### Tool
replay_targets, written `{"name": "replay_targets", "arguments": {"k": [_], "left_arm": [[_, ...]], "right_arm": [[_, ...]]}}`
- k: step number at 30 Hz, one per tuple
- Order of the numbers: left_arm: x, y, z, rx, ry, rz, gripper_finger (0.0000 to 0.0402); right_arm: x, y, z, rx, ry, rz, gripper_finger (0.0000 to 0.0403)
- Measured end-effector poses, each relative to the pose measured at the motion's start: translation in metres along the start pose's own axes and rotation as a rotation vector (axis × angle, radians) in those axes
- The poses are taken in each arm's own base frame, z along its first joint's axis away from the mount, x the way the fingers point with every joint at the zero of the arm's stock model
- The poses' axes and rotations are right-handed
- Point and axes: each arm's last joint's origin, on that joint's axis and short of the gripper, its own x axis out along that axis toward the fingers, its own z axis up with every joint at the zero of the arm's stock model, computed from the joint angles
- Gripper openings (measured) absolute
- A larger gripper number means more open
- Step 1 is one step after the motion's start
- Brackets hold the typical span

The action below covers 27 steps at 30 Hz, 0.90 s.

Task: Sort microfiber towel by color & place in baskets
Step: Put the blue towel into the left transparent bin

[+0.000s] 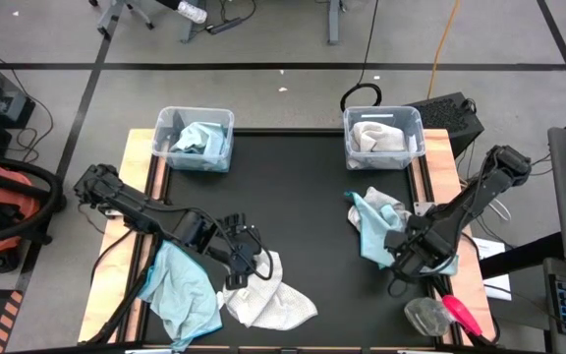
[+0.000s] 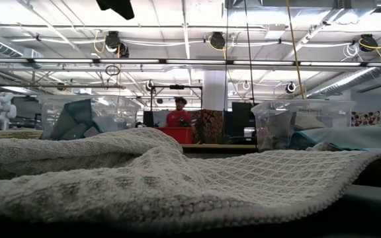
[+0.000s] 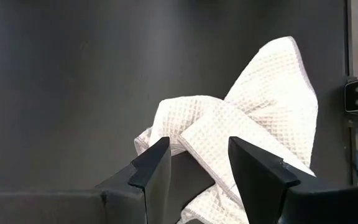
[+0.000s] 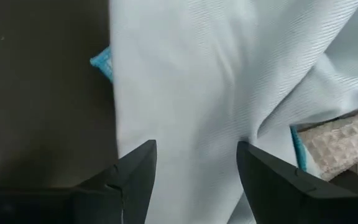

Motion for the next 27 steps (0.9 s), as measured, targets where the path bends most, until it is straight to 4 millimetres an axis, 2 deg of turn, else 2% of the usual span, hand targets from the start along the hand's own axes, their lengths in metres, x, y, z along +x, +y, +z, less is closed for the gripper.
{"name": "replay_targets", "arguments": {"k": [5, 11, 15, 20, 24, 27], "left_arm": [[0.0, 0.0, 0.0, 0.003, -0.001, -0.002, 0.0167], [0.0, -0.002, 0.0, 0.003, -0.002, -0.005, 0.0167], [-0.001, -0.005, -0.002, -0.006, 0.002, -0.015, 0.0167], [-0.002, -0.01, -0.005, 0.004, 0.003, -0.024, 0.0167], [-0.002, -0.01, -0.005, -0.012, 0.001, -0.02, 0.0167], [-0.002, -0.01, -0.003, -0.016, -0.022, -0.013, 0.0167]], "right_arm": [[0.002, 0.0, 0.003, 0.018, -0.028, 0.008, 0.0214], [0.017, 0.005, 0.011, 0.103, -0.037, 0.124, 0.0203], [0.019, 0.004, 0.011, 0.171, -0.034, 0.129, 0.0146], [0.01, 0.009, 0.014, 0.15, -0.047, 0.158, 0.0019], [-0.008, 0.012, 0.018, 0.146, -0.09, 0.156, 0.0005], [-0.03, 0.013, 0.022, 0.149, -0.141, 0.141, 0.0002]]}}
